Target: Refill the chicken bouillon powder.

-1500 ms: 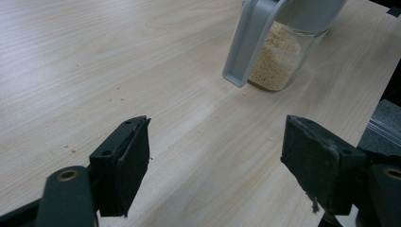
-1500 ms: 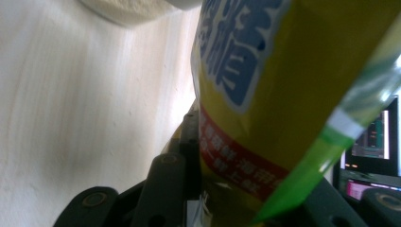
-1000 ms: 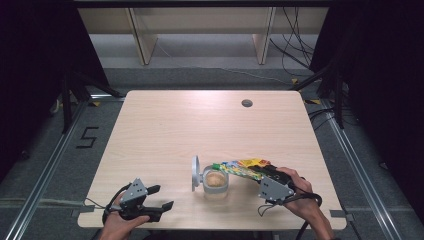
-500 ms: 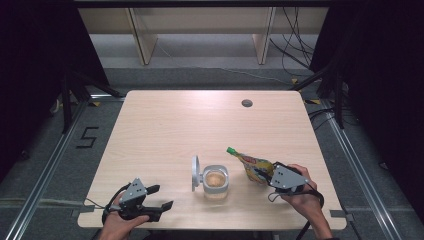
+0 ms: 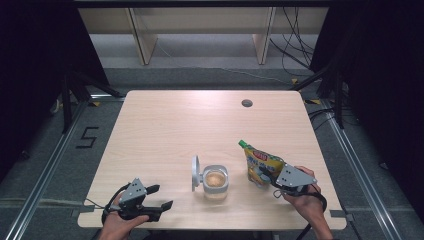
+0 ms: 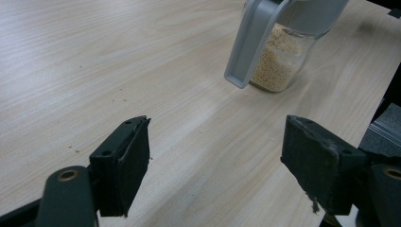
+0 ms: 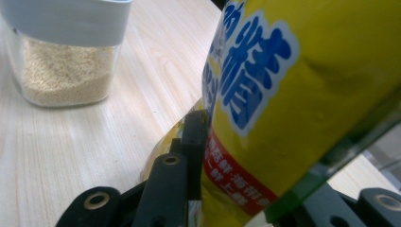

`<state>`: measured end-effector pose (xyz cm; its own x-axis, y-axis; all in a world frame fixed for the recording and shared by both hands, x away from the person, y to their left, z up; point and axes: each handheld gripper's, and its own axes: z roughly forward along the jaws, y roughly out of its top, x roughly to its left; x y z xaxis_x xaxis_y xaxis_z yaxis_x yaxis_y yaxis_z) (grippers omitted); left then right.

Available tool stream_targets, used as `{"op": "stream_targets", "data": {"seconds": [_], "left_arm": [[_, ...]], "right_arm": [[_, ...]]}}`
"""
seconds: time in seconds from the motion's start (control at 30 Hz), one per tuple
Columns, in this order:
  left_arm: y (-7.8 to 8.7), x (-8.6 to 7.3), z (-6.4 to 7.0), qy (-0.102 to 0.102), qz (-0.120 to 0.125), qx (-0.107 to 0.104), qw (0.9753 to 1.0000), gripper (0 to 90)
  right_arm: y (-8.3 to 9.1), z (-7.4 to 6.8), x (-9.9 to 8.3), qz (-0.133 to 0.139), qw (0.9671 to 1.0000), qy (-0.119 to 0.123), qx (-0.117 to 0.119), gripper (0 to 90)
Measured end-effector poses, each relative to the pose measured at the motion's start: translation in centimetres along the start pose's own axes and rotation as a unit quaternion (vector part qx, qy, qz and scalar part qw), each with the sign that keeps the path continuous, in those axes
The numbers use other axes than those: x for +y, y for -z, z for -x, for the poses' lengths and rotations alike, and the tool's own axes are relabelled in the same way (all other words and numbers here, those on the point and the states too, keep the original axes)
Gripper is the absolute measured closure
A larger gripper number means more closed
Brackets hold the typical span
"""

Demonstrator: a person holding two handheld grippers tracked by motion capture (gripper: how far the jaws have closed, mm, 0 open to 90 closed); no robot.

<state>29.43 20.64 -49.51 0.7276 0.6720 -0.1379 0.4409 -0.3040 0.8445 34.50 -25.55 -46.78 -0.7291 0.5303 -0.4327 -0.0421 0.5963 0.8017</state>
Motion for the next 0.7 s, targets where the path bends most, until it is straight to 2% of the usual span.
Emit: {"op": "stream_targets", "data": {"seconds": [0.07, 0.1, 0.17, 0.2, 0.27, 0.3, 0.4, 0.43, 0.47, 0.53, 0.6, 0.63, 0.7], "left_arm": [[0.0, 0.0, 0.0, 0.001, 0.0, 0.001, 1.0, 23.7], [0.0, -0.1, 0.1, 0.014, 0.002, 0.002, 0.9999, 23.7], [0.1, 0.0, 0.0, 0.003, 0.001, 0.002, 1.0, 23.7], [0.0, 0.0, 0.0, 0.001, 0.001, 0.002, 1.0, 23.7], [0.0, -0.1, 0.1, 0.015, 0.001, 0.002, 0.9999, 23.7], [0.0, -0.1, 0.1, 0.01, 0.0, 0.002, 1.0, 23.7], [0.0, -0.1, 0.1, 0.012, -0.001, 0.002, 0.9999, 23.7], [0.0, -0.1, 0.1, 0.012, 0.0, 0.002, 0.9999, 23.7], [-0.1, -0.1, 0.1, 0.014, 0.001, 0.002, 0.9999, 23.7], [-0.1, -0.1, 0.1, 0.015, 0.001, 0.002, 0.9999, 23.7], [-0.1, -0.1, 0.1, 0.015, 0.001, 0.003, 0.9999, 23.7], [-0.1, -0.1, 0.1, 0.014, 0.001, 0.003, 0.9999, 23.7], [0.0, -0.1, 0.1, 0.015, 0.001, 0.003, 0.9999, 23.7]], "right_arm": [[0.0, -0.1, -0.1, 0.0, 1.0, -0.002, -0.004, 73.6], [0.0, 0.0, -0.1, -0.001, 1.0, -0.004, -0.009, 72.8], [0.2, 0.0, -0.2, -0.005, 0.9996, -0.022, -0.017, 71.2], [0.2, 0.0, -0.3, -0.004, 0.9996, -0.018, -0.02, 70.0], [0.5, -0.2, -0.4, -0.007, 0.9994, -0.023, -0.025, 69.0], [0.5, -0.3, -0.5, -0.008, 0.9993, -0.024, -0.026, 68.7], [0.7, -0.3, -0.4, -0.011, 0.999, -0.022, -0.037, 62.1], [0.9, -0.4, -0.4, -0.014, 0.9985, -0.035, -0.041, 61.6], [0.8, -0.4, -0.4, -0.011, 0.9986, -0.03, -0.042, 59.5], [1.1, -0.6, -0.3, -0.018, 0.9974, -0.043, -0.055, 53.5], [1.3, -0.8, -0.3, -0.02, 0.9946, -0.081, -0.063, 47.0], [1.6, -0.9, -0.2, -0.021, 0.9914, -0.108, -0.072, 44.6], [1.9, -1.0, -0.2, -0.016, 0.9897, -0.121, -0.076, 42.3]]}}
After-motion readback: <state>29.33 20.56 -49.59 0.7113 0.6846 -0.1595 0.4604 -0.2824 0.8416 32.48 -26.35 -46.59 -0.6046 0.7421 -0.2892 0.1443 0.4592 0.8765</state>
